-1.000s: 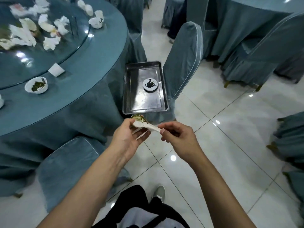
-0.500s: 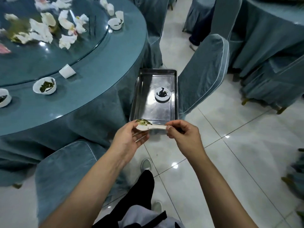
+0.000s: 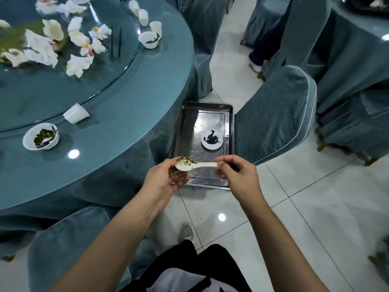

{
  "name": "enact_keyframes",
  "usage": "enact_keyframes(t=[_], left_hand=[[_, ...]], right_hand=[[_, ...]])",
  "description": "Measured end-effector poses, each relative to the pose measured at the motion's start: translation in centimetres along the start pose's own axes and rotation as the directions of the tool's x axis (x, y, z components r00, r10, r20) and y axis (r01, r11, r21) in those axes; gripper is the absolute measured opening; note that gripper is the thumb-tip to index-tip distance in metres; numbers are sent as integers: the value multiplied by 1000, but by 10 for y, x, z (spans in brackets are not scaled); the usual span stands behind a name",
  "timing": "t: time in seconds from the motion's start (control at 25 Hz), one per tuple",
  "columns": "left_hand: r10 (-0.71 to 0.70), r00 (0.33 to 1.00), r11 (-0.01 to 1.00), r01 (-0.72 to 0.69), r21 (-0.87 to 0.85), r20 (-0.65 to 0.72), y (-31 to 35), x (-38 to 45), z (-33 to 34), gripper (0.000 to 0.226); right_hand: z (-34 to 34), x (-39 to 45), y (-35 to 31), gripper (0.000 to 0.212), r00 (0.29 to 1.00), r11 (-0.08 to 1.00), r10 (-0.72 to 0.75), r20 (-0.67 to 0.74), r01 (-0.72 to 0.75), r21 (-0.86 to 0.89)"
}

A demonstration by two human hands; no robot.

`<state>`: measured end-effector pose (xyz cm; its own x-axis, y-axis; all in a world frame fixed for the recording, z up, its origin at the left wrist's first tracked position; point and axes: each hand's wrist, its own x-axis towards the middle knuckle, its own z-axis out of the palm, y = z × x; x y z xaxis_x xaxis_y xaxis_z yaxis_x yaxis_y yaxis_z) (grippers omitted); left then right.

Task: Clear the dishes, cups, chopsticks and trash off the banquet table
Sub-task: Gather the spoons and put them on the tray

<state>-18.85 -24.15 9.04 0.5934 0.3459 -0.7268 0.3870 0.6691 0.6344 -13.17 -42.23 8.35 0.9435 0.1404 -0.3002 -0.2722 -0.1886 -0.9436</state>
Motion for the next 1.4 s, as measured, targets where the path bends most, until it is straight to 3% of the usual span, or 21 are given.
enact_keyframes(t=[0.56, 1.0, 1.4], left_hand=[[-74, 997, 972, 77, 220, -18, 10, 90, 63, 23], [-116, 985, 957, 146, 252, -128, -12, 198, 128, 24], [-168, 971, 921, 215, 325, -168, -47, 324, 137, 21]], right_hand=[[-25, 125, 34, 14, 975, 975, 223, -23, -223, 3], [-48, 233, 73, 15, 950, 953, 301, -84, -303, -10], [-25, 306, 156, 28, 903, 922, 385, -192, -383, 49]])
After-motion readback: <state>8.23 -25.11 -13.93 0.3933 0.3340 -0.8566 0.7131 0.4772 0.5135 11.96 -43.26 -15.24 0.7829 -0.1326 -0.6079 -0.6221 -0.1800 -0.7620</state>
